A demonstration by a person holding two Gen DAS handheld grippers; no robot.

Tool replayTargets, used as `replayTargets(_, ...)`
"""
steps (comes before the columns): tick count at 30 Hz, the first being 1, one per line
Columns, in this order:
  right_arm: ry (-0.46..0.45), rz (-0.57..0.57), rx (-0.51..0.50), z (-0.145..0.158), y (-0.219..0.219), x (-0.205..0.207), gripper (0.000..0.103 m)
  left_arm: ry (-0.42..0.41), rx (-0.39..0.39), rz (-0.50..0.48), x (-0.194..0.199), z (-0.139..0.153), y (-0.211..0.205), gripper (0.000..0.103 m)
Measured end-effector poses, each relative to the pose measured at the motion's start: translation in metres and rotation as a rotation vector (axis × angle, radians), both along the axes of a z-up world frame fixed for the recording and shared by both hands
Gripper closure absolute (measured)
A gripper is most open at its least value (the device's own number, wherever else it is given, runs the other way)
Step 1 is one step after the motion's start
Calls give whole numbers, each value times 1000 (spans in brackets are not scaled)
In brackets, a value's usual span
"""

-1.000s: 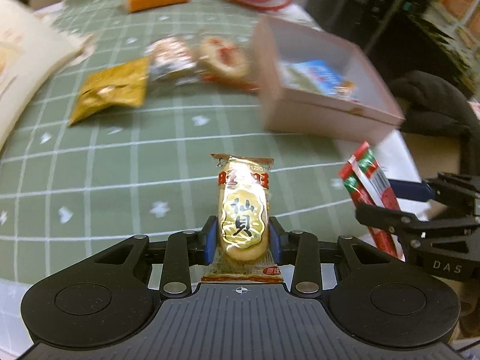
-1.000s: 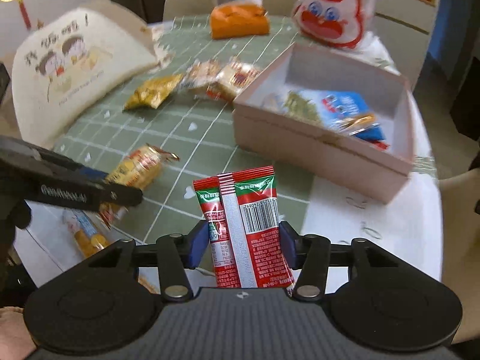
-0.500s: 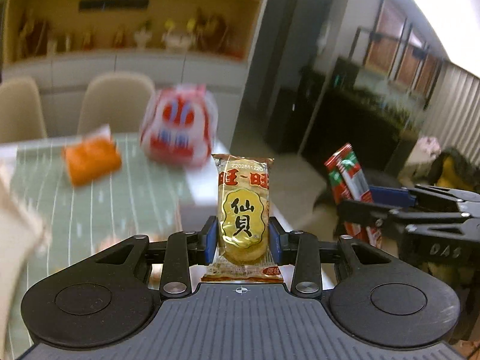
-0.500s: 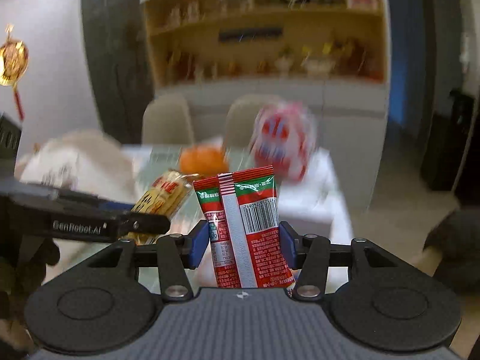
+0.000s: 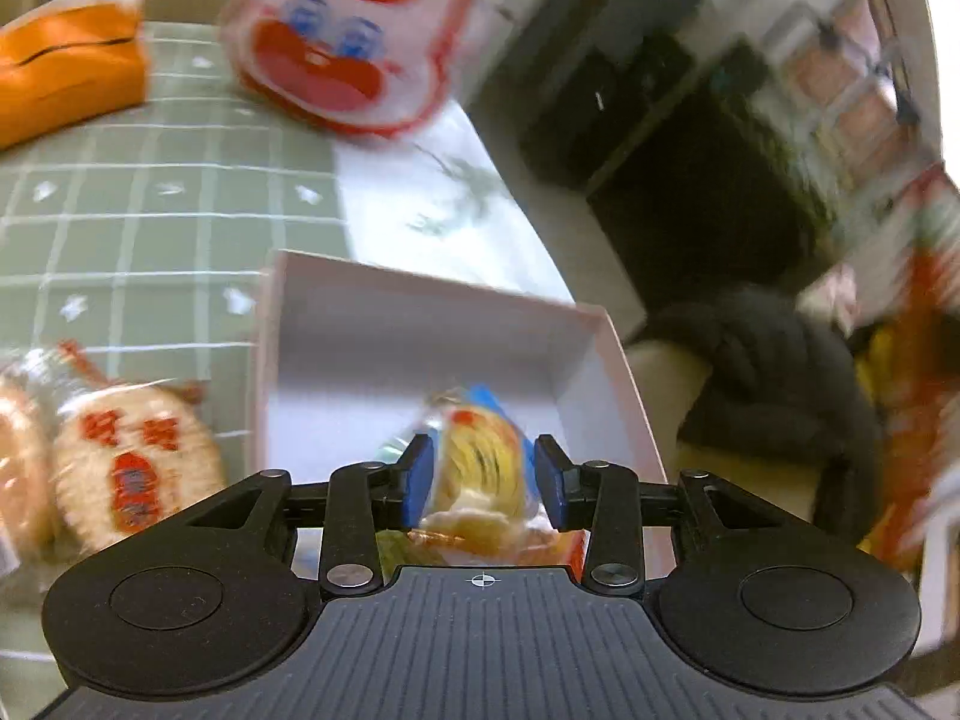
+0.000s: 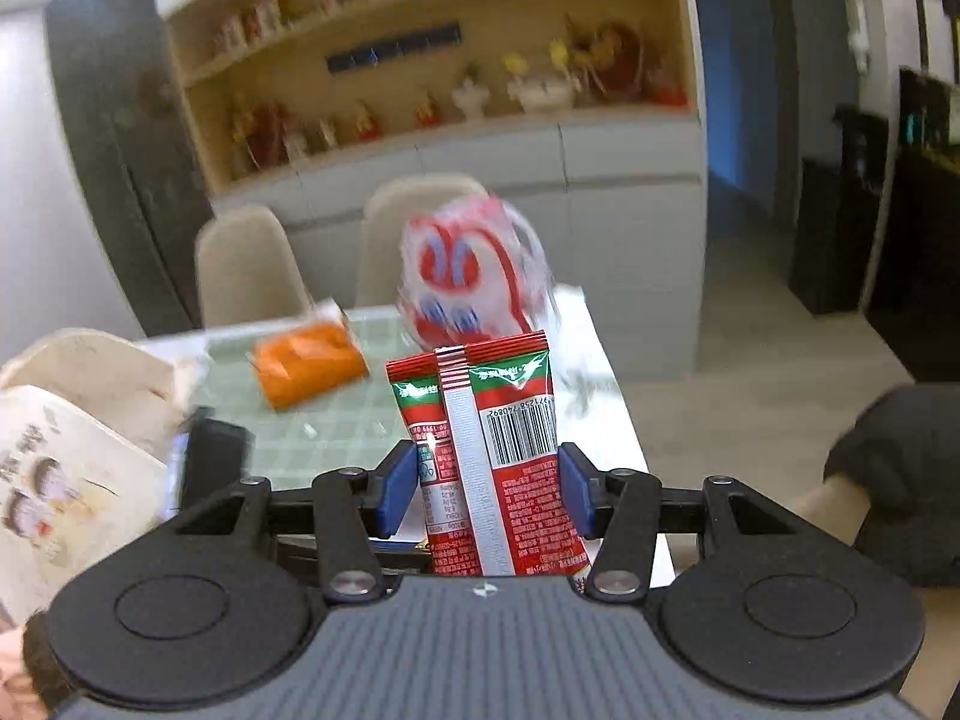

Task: Organize snacks
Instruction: 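Carry both snacks into the pink box and open both tools, then grasp the yellow snack packet with the left tool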

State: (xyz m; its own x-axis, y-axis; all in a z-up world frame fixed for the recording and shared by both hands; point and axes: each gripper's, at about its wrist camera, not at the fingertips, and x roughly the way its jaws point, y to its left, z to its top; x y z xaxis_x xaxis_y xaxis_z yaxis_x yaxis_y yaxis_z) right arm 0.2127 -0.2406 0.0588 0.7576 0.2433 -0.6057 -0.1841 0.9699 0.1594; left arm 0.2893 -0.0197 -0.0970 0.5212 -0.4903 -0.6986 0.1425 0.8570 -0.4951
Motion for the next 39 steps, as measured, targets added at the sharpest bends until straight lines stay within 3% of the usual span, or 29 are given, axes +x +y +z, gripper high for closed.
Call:
replayTargets(2,59,-3,-2,-23,7,22,53,-30,-27,44,-12,7,23,62)
replayTargets(5,170,11,47,-62,11,58,49,-76,2,107,-37,26,56,62)
replayTargets(9,289,18,94,-106,25,81,49,-39,84,135,-93,39,100,62)
replayTargets(12,267,57,24,-112,45,74,49,35,108,163,-129,32,129,62)
replayTargets(15,225,148,-20,-107,65,57,48,70,209,297,-141,13,162,62)
replayTargets(19,177,279,-55,-96,106,30,38,58,190,463,-129,2,202,62)
replayTargets(23,204,516,-42,-99,142,-27,29,-15,285,367,-94,6,200,62)
replayTargets(26,360,734,-29,-125,174,-72,29,-32,395,343,-63,-3,194,62)
replayTargets(28,446,877,-83,-145,195,-106,29,-8,409,346,-46,-11,193,62)
replayTargets(30,444,960,-192,-160,209,-136,30,20,408,323,-44,-15,190,62)
replayTargets(33,399,986,-340,-174,213,-164,33,48,407,286,-56,-21,188,63)
replayTargets(34,385,972,-362,-175,209,-167,41,62,392,282,-64,-21,188,64)
replayTargets(39,361,821,-366,-172,179,-150,49,101,281,276,-111,-19,185,64)
